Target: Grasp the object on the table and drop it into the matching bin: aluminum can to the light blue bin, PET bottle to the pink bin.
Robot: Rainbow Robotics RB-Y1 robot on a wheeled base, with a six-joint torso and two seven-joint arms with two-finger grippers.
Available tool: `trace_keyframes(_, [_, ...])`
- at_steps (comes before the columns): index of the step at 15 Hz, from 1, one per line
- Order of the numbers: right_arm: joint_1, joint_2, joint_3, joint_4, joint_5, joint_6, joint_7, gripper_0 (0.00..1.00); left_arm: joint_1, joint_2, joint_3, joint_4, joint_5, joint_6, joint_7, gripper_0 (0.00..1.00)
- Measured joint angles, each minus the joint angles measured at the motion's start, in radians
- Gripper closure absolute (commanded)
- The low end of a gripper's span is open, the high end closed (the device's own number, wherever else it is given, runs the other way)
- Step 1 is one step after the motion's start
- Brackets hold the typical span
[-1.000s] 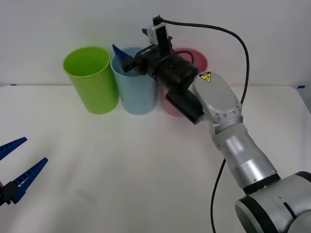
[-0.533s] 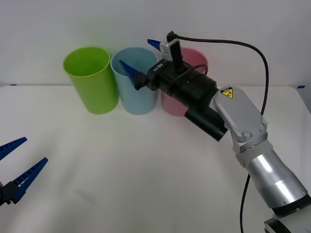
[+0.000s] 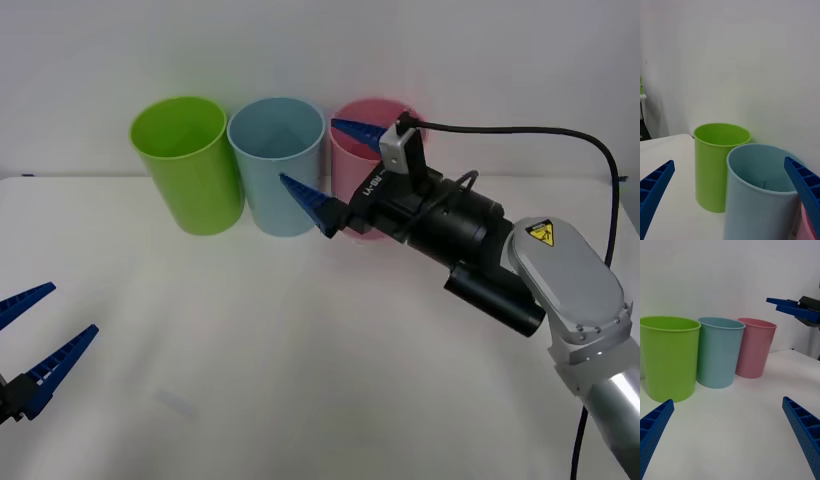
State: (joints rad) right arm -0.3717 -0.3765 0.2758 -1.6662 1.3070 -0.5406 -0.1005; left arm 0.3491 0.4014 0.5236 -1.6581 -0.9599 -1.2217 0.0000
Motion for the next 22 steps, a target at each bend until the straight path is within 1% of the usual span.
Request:
trace_keyframes(4, [0.143,-0.116,-0.001,-0.130,-0.092,-0.004,0.010,0.00,0.000,0.000,0.000,0.000,0.000,0.000,0.000,0.00])
trace_keyframes(6, [0.228,-0.166,-0.020,-0.187,-0.131,-0.006,0.021,0.00,0.000,0.000,0.000,0.000,0.000,0.000,0.000,0.00])
trace_keyframes(7, [0.271,-0.179,-0.040,-0.210,-0.143,-0.017,0.029,0.00,0.000,0.000,0.000,0.000,0.000,0.000,0.000,0.00])
trace_keyframes(11, [0.400,-0.178,-0.164,-0.229,-0.157,-0.140,0.060,0.00,0.000,0.000,0.000,0.000,0.000,0.000,0.000,0.00])
trace_keyframes(17, [0.558,-0.169,-0.317,-0.229,-0.158,-0.294,0.101,0.00,0.000,0.000,0.000,0.000,0.000,0.000,0.000,0.00])
trace_keyframes(22, [0.671,-0.168,-0.431,-0.220,-0.155,-0.378,0.120,0.00,0.000,0.000,0.000,0.000,0.000,0.000,0.000,0.00])
